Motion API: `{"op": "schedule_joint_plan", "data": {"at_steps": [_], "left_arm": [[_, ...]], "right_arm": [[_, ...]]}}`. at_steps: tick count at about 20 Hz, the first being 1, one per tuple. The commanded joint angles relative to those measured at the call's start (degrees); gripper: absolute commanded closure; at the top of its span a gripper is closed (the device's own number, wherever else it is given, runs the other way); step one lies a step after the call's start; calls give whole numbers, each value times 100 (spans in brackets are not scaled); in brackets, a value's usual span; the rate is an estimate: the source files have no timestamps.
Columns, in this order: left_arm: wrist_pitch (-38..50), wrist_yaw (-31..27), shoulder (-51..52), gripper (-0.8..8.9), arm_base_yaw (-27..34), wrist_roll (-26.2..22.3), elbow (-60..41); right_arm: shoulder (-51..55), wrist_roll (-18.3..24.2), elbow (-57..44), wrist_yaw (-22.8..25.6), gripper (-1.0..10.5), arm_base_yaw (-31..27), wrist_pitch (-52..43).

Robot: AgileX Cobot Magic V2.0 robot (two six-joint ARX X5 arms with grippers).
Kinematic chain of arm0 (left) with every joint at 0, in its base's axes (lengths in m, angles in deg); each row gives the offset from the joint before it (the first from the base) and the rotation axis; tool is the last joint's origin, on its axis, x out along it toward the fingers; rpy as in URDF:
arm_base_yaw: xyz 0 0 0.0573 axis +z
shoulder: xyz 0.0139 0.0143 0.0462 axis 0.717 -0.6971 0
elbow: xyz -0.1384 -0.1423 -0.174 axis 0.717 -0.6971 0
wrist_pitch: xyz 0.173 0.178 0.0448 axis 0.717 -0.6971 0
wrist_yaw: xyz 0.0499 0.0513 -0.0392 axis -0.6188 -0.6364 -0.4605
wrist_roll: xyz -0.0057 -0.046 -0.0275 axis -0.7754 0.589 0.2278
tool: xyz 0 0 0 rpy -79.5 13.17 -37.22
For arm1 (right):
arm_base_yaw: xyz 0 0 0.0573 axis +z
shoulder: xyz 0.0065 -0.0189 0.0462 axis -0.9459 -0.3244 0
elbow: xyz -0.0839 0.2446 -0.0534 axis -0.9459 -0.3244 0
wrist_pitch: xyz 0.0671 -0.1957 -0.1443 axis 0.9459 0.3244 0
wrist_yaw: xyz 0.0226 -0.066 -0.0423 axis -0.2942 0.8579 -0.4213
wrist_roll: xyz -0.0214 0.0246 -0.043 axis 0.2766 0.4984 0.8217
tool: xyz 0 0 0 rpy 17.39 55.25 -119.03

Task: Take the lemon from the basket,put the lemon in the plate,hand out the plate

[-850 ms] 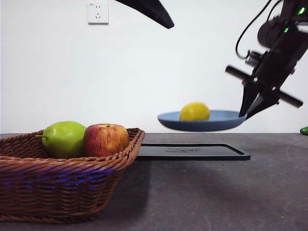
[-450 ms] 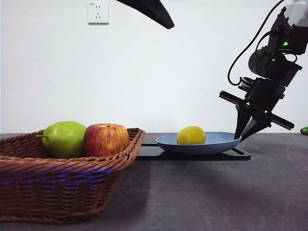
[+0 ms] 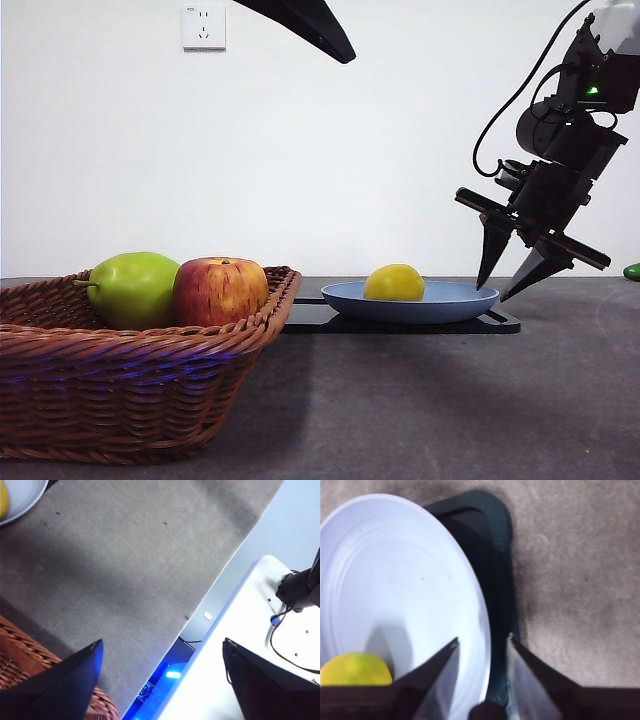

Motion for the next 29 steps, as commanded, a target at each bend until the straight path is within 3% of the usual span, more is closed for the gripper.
{"op": "schedule_joint_plan", "data": {"at_steps": [1,5,8,13,18,21,22,25,29], "left_arm": [[61,-24,-52,400,-76,-205,107],[59,-350,-52,400,-76,-562,107],[107,-623,-52,431,-70,-1121,107],[476,-1038,-52,568,-61,-1875,107],[645,-1338,-52,740,114,-2361,107],[297,-2044,-52,808,376,-2474,107],[166,-2133,-52,808,496,-2481,107],[57,-2063,-2,808,949,-2496,107],[85,-951,387,808,1797,-2524,68]], "right_arm": [[-74,37,166,4,748,-46,24],[227,160,166,-11,750,-153,308],[645,404,166,-35,753,-177,671],[1419,787,166,-26,774,-52,1292],[2179,1248,166,72,923,306,1773],[2900,1325,160,1060,944,844,2002],[3195,1335,157,1515,944,1062,2011],[3895,1342,149,2035,944,1694,1952],[4959,1338,-483,2855,944,2529,1255]]}}
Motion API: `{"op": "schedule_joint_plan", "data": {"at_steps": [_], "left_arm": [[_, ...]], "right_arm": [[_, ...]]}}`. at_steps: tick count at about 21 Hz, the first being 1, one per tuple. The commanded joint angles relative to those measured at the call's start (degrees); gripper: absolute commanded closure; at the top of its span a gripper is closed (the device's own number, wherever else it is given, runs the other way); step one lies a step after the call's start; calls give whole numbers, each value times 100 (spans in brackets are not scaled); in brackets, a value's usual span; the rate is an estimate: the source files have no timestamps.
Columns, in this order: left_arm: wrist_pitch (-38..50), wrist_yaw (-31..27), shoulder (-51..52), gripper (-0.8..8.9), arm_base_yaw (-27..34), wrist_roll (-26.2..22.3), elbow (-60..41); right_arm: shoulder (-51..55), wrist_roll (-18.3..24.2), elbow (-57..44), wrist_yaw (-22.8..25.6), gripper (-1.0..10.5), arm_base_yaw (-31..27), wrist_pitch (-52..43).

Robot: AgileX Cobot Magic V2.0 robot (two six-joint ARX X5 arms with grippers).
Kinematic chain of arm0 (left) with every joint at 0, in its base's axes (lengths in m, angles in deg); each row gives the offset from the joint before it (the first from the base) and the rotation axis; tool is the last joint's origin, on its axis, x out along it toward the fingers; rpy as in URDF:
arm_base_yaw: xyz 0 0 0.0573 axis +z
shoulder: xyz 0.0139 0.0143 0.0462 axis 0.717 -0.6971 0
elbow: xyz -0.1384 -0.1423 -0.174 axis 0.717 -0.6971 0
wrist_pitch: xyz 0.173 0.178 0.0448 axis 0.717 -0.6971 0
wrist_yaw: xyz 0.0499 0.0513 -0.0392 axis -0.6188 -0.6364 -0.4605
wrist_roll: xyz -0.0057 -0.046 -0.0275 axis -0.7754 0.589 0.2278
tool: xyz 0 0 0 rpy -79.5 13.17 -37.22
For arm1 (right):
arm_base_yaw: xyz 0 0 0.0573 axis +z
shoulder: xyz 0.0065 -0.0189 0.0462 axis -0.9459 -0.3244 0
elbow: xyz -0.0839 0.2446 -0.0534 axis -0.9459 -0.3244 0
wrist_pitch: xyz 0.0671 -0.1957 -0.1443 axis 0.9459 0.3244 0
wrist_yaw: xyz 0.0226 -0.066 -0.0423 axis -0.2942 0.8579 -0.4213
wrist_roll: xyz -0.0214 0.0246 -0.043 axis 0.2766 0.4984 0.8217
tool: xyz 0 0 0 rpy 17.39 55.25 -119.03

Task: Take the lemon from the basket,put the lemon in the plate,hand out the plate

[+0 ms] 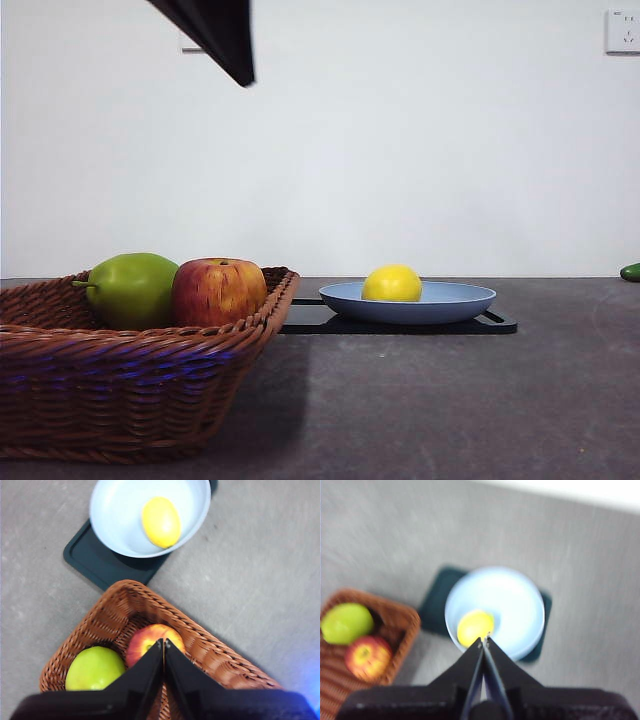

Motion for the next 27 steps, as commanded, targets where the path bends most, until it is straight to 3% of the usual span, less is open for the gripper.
{"op": "schedule_joint_plan", "data": {"at_steps": [1,7,11,14,18,27], "left_arm": [[127,581,317,808,402,-96,0],[1434,1257,2061,808,1427,-109,-1834],[1834,1539,3442,808,1705,48,-3292],[2092,1539,4424,808,1709,341,-4223],[2192,1523,5143,807,1707,474,-4507],[2284,1510,5163,805,1707,472,-4507]], "right_arm": [[507,33,-525,264,944,411,-531],[2332,-155,-3016,931,944,1102,-2111],[3473,-306,-4503,1384,944,1379,-2717],[4194,-387,-5368,1392,944,1394,-3268],[4505,-380,-5571,1626,943,1373,-3423],[4725,-380,-5571,1703,943,1373,-3421]]}}
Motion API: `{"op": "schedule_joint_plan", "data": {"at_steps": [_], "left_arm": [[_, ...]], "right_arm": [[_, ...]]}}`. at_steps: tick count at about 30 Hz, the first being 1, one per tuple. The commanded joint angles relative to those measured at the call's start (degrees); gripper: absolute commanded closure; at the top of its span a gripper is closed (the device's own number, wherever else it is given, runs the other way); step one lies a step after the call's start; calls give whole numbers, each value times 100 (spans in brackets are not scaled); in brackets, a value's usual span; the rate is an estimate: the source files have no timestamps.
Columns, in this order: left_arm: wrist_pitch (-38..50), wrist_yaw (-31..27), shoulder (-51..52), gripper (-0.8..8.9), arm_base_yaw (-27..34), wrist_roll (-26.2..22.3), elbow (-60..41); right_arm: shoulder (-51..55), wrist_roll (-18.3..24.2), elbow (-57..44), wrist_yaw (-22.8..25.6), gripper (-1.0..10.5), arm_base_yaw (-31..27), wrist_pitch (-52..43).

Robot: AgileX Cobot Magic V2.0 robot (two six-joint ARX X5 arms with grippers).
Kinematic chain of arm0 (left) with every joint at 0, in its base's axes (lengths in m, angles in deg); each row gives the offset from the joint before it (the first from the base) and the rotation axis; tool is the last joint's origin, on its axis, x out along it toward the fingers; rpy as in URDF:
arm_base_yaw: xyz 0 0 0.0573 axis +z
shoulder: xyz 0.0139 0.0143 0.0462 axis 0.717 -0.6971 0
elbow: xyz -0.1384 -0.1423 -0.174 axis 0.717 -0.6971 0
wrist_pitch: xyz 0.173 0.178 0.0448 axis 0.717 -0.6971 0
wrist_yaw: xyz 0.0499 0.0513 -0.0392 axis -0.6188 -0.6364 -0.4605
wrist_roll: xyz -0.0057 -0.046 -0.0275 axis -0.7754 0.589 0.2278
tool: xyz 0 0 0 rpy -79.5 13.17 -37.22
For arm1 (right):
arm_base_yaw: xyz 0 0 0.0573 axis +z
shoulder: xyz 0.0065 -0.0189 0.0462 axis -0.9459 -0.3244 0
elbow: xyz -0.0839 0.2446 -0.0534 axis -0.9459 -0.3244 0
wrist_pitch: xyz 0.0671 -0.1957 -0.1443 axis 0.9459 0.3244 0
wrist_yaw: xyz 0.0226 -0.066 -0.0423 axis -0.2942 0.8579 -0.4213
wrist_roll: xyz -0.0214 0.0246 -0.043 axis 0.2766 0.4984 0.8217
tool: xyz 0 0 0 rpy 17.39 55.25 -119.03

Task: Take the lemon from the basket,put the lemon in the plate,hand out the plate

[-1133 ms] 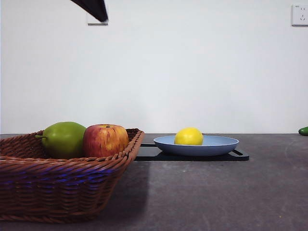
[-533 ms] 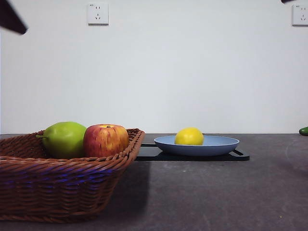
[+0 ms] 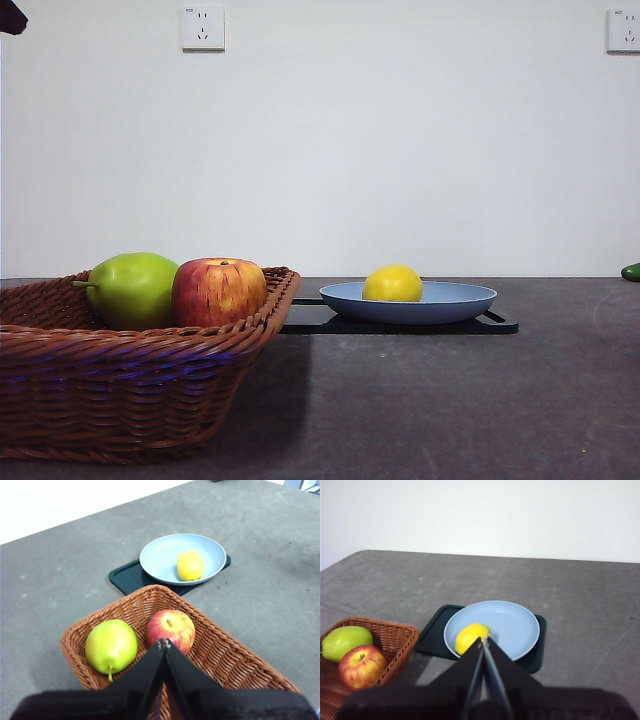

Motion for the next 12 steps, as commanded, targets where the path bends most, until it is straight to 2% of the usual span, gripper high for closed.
{"op": "schedule_joint_plan", "data": {"at_steps": [1,7,12], "left_arm": [[55,-4,-15,805,-17,52,48],[-634,-15,859,805,251,-35,31],[-109,-63,1971,805,1279,57,-393]], "right_arm": [[-4,-52,59,28,943,39,-50],[-4,-52,59,15,943,44,-50],[-4,-52,59,31,943,44,-50]]}}
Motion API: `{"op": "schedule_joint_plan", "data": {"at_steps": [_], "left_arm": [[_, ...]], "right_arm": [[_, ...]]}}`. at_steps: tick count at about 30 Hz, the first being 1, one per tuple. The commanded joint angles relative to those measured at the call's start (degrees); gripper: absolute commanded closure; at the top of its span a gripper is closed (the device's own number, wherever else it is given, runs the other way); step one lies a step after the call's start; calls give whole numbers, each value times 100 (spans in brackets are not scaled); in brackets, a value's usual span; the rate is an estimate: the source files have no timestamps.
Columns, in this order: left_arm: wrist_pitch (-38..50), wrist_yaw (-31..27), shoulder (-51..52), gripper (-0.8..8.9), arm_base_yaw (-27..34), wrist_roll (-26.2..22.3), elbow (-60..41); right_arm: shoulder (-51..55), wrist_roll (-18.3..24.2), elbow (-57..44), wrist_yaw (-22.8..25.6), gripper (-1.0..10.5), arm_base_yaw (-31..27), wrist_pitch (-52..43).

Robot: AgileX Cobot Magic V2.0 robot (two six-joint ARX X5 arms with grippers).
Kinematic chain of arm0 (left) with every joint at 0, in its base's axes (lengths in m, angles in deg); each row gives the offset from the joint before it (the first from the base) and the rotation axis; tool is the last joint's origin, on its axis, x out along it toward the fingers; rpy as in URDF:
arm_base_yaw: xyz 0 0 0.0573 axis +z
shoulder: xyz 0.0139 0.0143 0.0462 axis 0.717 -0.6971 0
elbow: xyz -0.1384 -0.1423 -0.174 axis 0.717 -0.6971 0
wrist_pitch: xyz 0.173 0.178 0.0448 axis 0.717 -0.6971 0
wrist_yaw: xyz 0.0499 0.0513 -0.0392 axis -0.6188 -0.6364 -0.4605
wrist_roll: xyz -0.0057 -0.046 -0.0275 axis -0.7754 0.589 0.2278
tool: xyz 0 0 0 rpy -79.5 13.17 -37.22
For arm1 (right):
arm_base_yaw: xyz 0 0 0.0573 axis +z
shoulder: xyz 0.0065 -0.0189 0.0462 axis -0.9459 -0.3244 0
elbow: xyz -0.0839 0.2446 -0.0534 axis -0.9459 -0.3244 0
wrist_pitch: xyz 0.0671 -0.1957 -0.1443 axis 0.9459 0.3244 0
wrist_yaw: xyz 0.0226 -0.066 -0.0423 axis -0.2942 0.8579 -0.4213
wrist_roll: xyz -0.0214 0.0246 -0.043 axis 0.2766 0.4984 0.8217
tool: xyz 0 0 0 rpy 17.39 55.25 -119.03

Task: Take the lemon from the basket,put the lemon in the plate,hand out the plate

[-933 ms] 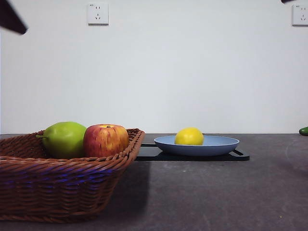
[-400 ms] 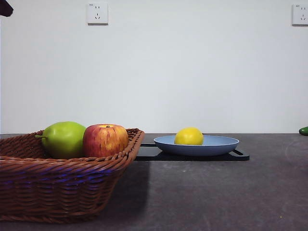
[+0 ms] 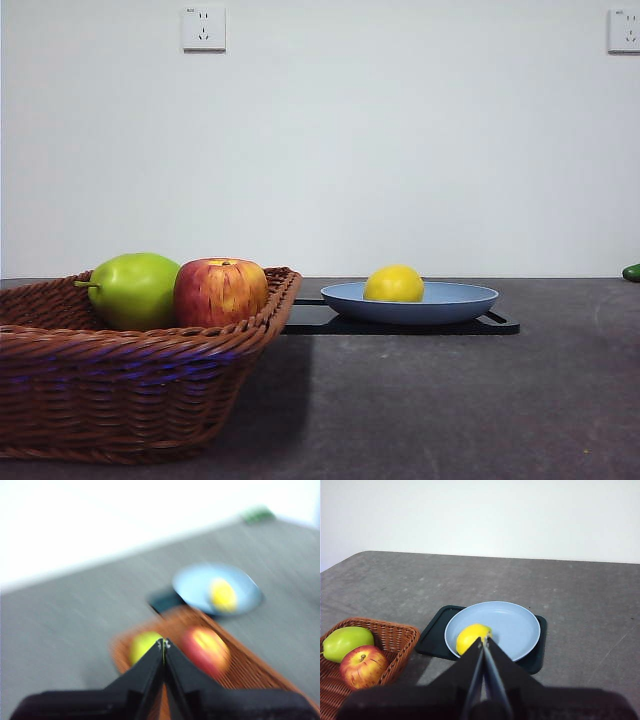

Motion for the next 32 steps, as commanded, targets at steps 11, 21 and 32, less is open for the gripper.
{"op": "schedule_joint_plan", "data": {"at_steps": [11,21,32], "left_arm": [[822,20,1233,805,1840,229,-1781],[1878,24,1235,805,1891,791,-3025],[2020,-496,1235,805,1659,970,-3300]], "right_arm": [[-7,-52,59,13,943,44,-50],[-7,-52,59,26,943,44,-55],[-2,-55,59,26,943,44,-55]]}}
